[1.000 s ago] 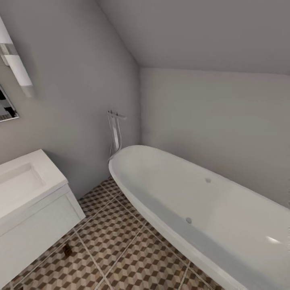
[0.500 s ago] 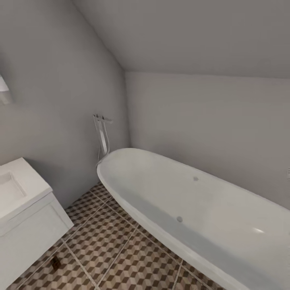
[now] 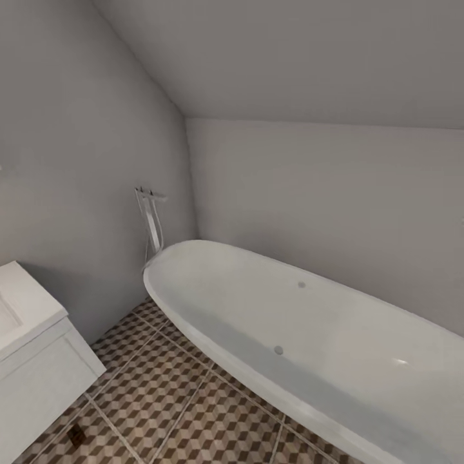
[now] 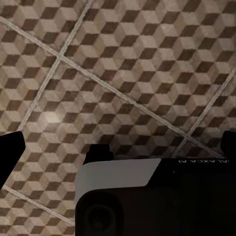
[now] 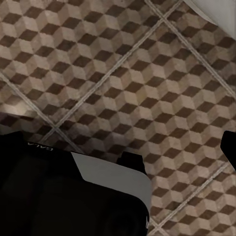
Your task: Take the four mousetraps from the cabinet in the bathroom and place them on the bathroom floor. Make sure all four end up on the same floor surface, and ensure that at least two of them are either under or directly next to the same bathroom sink.
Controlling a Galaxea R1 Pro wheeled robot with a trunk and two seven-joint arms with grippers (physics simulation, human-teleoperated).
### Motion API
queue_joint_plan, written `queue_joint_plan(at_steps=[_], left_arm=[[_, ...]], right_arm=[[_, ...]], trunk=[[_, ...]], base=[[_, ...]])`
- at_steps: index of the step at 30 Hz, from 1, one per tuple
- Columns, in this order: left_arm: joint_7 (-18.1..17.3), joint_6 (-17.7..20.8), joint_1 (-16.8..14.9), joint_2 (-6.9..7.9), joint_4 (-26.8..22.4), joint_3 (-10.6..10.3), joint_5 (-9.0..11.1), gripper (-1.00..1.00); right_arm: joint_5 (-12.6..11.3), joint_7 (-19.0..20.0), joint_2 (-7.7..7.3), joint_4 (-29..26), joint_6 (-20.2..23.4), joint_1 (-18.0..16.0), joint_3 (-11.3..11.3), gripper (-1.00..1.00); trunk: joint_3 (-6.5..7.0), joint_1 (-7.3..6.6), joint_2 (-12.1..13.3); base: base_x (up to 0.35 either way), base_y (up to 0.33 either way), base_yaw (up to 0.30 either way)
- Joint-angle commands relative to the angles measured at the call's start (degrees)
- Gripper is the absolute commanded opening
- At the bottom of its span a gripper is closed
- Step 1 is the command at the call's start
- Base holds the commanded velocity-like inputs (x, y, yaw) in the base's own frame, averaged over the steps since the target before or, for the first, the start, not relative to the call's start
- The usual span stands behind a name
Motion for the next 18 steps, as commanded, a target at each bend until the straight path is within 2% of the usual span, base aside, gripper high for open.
queue_joint_plan(at_steps=[1,6,18], left_arm=[[0.31,-0.13,-0.02,0.01,-0.07,-0.5,0.38,1.0],[0.31,-0.13,-0.02,0.01,-0.07,-0.5,0.38,1.0],[0.39,-0.13,-0.02,0.01,-0.07,-0.51,0.38,1.0]], right_arm=[[-0.36,-0.09,0.09,0.21,-0.32,-0.07,0.48,1.0],[-0.38,-0.07,0.03,0.19,-0.32,-0.07,0.48,1.0],[-0.39,-0.07,-0.02,0.18,-0.32,-0.07,0.48,1.0]], trunk=[[-0.05,0.0,-0.04],[0.07,0.0,-0.04],[0.56,0.0,-0.04]], base=[[0.0,0.0,-0.042],[0.0,0.0,-0.164],[0.0,0.0,-0.258]])
